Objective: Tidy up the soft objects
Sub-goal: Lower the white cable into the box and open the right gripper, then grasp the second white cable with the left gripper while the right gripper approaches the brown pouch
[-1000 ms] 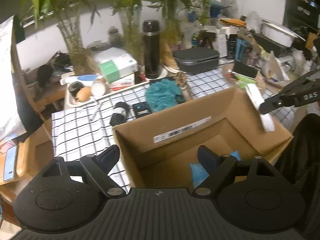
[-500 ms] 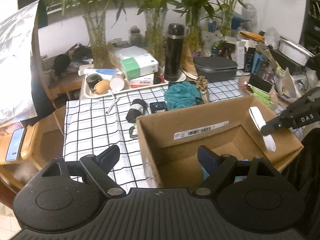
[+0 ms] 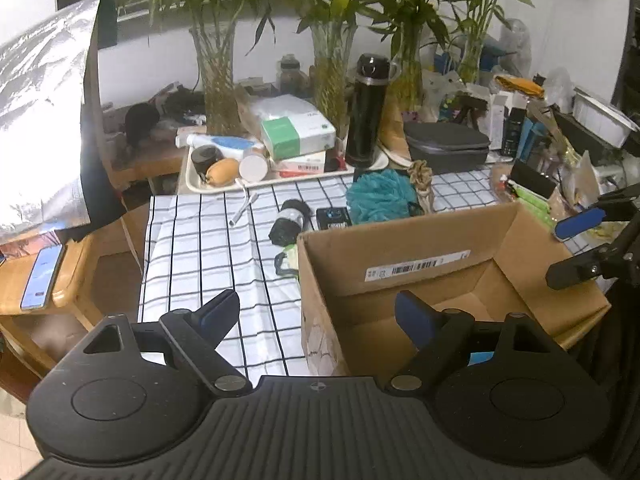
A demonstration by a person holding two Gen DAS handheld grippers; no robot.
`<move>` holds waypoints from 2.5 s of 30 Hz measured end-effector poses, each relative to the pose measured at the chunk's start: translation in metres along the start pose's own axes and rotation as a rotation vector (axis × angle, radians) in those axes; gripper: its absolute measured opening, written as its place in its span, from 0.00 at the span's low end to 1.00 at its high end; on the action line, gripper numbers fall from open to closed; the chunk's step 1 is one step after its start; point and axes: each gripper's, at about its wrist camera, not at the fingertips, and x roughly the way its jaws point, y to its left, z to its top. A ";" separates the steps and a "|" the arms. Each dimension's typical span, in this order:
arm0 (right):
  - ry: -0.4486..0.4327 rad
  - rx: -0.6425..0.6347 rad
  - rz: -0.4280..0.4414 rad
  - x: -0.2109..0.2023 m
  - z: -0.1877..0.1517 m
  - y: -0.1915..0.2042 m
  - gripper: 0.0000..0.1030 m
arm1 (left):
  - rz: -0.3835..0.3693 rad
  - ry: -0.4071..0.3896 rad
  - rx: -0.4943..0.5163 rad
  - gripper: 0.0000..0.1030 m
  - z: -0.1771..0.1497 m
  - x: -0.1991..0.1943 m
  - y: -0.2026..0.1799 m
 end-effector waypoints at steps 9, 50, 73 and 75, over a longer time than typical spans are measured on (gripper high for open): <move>-0.070 0.006 -0.028 -0.030 0.002 0.015 1.00 | -0.006 -0.067 0.017 0.83 0.002 -0.026 -0.006; -0.194 0.110 -0.093 -0.033 0.038 -0.036 1.00 | 0.017 -0.051 0.020 0.83 0.026 0.011 0.029; -0.234 0.183 -0.112 0.039 0.068 -0.131 1.00 | 0.062 -0.034 0.039 0.83 0.072 0.155 0.095; -0.231 0.183 -0.129 0.043 0.067 -0.137 1.00 | 0.074 -0.044 0.068 0.83 0.069 0.173 0.096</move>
